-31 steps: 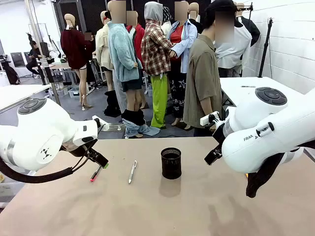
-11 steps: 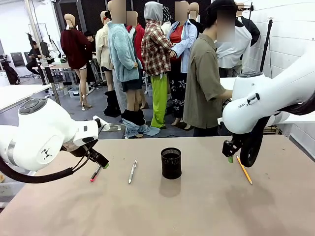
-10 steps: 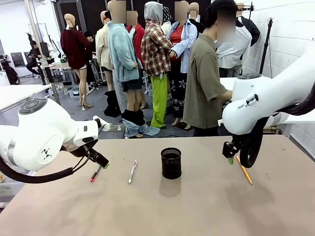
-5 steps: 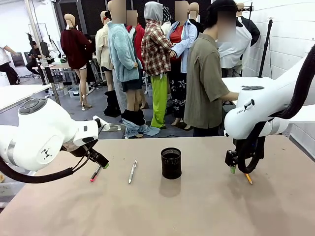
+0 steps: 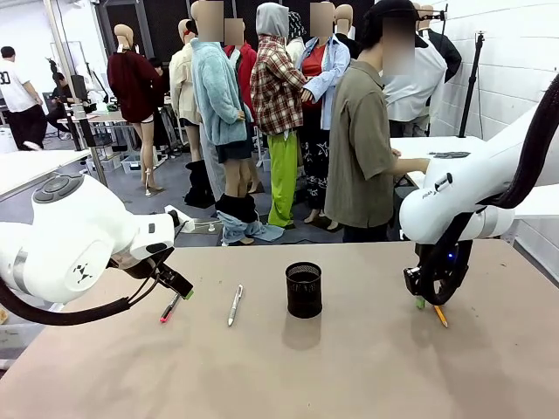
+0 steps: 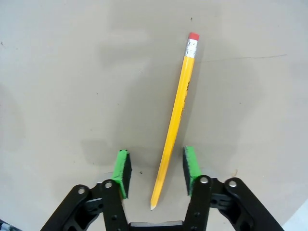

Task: Place the pens into the pen holder.
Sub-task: Pick up a writing instrument from the table and place it into the Pen holder.

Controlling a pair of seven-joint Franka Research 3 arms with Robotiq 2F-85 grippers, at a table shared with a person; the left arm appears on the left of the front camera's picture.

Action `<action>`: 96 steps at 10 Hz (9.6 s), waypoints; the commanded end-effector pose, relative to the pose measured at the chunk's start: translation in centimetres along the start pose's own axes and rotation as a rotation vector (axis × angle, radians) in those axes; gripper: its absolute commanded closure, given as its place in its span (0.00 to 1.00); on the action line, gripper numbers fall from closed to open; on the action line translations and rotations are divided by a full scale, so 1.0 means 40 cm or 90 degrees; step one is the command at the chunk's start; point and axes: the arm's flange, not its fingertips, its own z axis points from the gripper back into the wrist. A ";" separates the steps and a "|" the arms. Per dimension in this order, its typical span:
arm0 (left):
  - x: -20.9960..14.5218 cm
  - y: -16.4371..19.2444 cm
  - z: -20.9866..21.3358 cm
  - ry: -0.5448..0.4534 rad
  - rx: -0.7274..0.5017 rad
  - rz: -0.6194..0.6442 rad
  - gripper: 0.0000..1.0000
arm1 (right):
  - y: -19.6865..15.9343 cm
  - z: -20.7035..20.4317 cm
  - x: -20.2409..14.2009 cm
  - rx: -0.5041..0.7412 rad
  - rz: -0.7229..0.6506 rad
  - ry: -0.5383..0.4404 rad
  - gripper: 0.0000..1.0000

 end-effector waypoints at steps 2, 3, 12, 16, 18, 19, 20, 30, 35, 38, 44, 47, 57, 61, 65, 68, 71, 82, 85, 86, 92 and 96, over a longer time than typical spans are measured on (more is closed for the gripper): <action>-0.002 0.005 0.001 -0.001 0.000 0.004 0.00 | 0.009 -0.009 0.023 -0.007 0.025 0.033 1.00; -0.002 0.005 0.001 -0.001 0.000 0.004 0.00 | 0.012 -0.011 0.025 -0.009 0.031 0.041 1.00; -0.002 0.005 0.001 -0.001 0.000 0.004 0.00 | 0.057 0.197 -0.046 0.234 0.443 -0.276 1.00; -0.002 0.005 0.001 -0.001 0.000 0.004 0.00 | 0.156 0.259 -0.006 0.392 0.539 -0.487 1.00; -0.002 0.005 0.001 -0.001 0.000 0.004 0.00 | 0.215 0.259 0.022 0.444 0.567 -0.534 1.00; -0.002 0.005 0.001 -0.001 0.000 0.004 0.00 | 0.250 0.258 0.042 0.472 0.579 -0.570 1.00; -0.002 0.005 0.001 -0.001 0.000 0.004 0.00 | 0.284 0.254 0.061 0.488 0.596 -0.574 1.00; -0.002 0.005 0.001 -0.001 0.000 0.004 0.00 | 0.389 0.115 0.104 0.484 0.602 -0.560 1.00; -0.002 0.005 0.001 -0.001 0.000 0.004 0.00 | 0.400 0.066 0.092 0.430 0.582 -0.587 0.77; -0.002 0.005 0.001 -0.001 0.000 0.004 0.00 | 0.370 0.072 0.074 0.444 0.571 -0.610 0.23; -0.002 0.005 0.001 -0.001 0.000 0.004 0.00 | 0.019 0.239 -0.050 0.214 0.377 -0.582 0.18; -0.002 0.005 0.001 -0.001 0.000 0.004 0.00 | -0.120 0.341 -0.118 0.099 0.260 -0.462 0.18; 0.087 0.091 -0.050 0.124 -0.077 0.073 0.00 | -0.224 0.325 -0.172 -0.033 0.139 -0.205 0.18; 0.127 0.184 -0.144 0.210 -0.093 0.161 0.00 | -0.224 0.325 -0.172 -0.033 0.139 -0.205 0.18; 0.114 0.184 -0.213 0.273 -0.091 0.174 0.00 | -0.224 0.325 -0.172 -0.033 0.139 -0.205 0.18; 0.115 0.185 -0.253 0.302 -0.067 0.179 0.19 | -0.224 0.325 -0.172 -0.033 0.139 -0.205 0.18; 0.114 0.175 -0.283 0.316 -0.056 0.172 0.79 | -0.224 0.325 -0.172 -0.033 0.139 -0.205 0.18; 0.043 0.172 -0.130 0.131 -0.178 0.056 1.00 | -0.224 0.325 -0.172 -0.033 0.139 -0.205 0.18; 0.027 0.169 -0.094 -0.077 -0.273 -0.109 1.00 | -0.224 0.325 -0.172 -0.033 0.139 -0.205 0.18; 0.031 0.164 -0.099 -0.119 -0.306 -0.138 1.00 | -0.224 0.325 -0.172 -0.033 0.139 -0.205 0.18; 0.088 0.090 -0.160 -0.337 -0.451 -0.280 1.00 | -0.224 0.325 -0.172 -0.033 0.139 -0.205 0.18; 0.124 0.034 -0.190 -0.412 -0.478 -0.266 1.00 | -0.224 0.325 -0.172 -0.033 0.139 -0.205 0.18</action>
